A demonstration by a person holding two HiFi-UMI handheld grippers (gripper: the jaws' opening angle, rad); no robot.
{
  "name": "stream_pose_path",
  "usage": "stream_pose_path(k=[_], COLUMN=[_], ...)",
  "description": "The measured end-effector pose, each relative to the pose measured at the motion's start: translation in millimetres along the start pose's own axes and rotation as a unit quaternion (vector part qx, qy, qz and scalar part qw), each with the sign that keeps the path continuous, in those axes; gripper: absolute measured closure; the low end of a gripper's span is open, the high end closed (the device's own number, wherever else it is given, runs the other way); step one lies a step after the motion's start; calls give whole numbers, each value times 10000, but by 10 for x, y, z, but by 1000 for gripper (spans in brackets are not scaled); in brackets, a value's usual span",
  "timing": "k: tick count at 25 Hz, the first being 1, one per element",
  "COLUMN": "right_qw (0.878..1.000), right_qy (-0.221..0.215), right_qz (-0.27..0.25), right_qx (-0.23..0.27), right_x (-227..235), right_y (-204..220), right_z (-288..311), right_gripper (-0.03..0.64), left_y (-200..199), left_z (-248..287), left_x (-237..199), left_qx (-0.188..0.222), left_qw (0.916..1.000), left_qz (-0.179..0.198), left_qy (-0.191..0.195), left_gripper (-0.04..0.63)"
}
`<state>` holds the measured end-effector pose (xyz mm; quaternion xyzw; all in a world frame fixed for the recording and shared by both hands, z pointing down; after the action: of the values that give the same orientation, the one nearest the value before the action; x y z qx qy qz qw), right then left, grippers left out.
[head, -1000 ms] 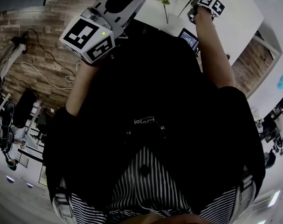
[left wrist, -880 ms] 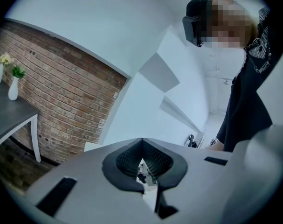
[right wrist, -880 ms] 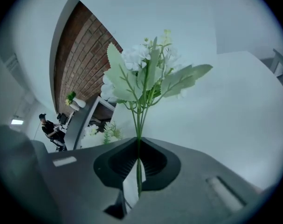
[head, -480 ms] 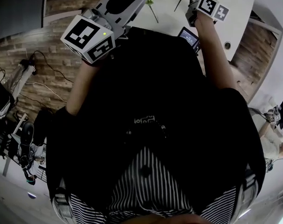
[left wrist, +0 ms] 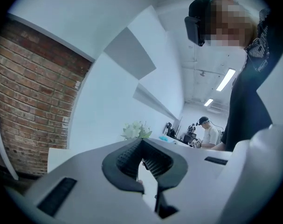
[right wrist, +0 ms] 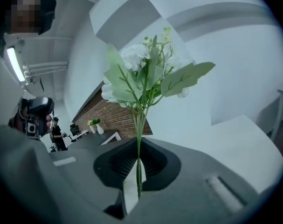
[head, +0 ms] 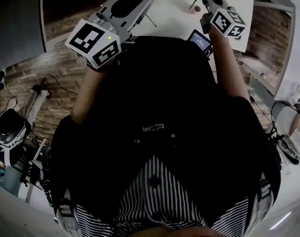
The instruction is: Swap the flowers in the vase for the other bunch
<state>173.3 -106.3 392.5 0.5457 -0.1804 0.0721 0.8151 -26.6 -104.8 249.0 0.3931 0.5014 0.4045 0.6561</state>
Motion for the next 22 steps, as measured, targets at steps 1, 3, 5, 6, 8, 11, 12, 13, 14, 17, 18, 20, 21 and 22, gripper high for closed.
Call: stream_pose_path(k=[1, 3, 5, 6, 8, 11, 12, 13, 14, 17, 18, 20, 21, 22], right_qw=[9999, 9994, 9987, 9983, 9979, 9973, 9972, 9971, 9970, 9960, 9957, 9958, 9958, 9959], right_qy=[62, 211, 346, 387, 413, 492, 518, 541, 571, 710, 749, 810, 834, 844], right_qz=[-55, -163, -227, -228, -206, -299, -310, -307, -323, -505, -520, -437, -370, -311], right_qx=[77, 207, 311, 359, 453, 460, 449, 433, 402, 200, 137, 41, -9, -80], right_x=[37, 109, 177, 214, 282, 374, 405, 434, 456, 442, 425, 417, 428, 440], right_y=[1, 5, 45, 74, 122, 195, 232, 276, 323, 494, 565, 718, 794, 871], right_z=[-57, -154, -223, -240, -239, -187, -160, -133, -105, -36, -25, -43, -72, -103], right_gripper=[602, 601, 601, 601, 601, 601, 601, 601, 601, 601, 600, 597, 591, 582], left_y=[0, 7, 31, 42, 52, 49, 54, 58, 61, 40, 30, 15, 8, 0], left_z=[44, 108, 136, 147, 169, 166, 160, 155, 151, 103, 74, 29, 20, 18], left_x=[30, 88, 128, 131, 109, 51, 34, 19, 8, -31, -51, -84, -90, -87], left_qx=[-28, -88, -158, -189, -221, -275, -308, -330, -339, -293, -269, -241, -234, -225], left_qw=[10000, 9999, 9997, 9996, 9995, 9996, 9995, 9994, 9994, 9995, 9996, 9997, 9997, 9997], left_qz=[8, 39, 69, 83, 94, 46, 41, 45, 54, 70, 68, 71, 80, 91], left_qy=[48, 128, 184, 200, 193, 104, 74, 56, 50, 49, 36, 9, 11, 25], left_gripper=[589, 589, 589, 589, 589, 589, 589, 589, 589, 589, 589, 589, 589, 589])
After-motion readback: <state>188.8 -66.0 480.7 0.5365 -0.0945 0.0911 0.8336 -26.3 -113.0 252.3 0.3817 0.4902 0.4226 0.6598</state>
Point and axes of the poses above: the fingertips, and each gripper's own axes: z forward along the fingers, x to its right, y out of its underside, the point moved 1 cm from there along -z, backward along the fingers, and after that the axes turned 4 degrees about -x, right-handed, at the moved point
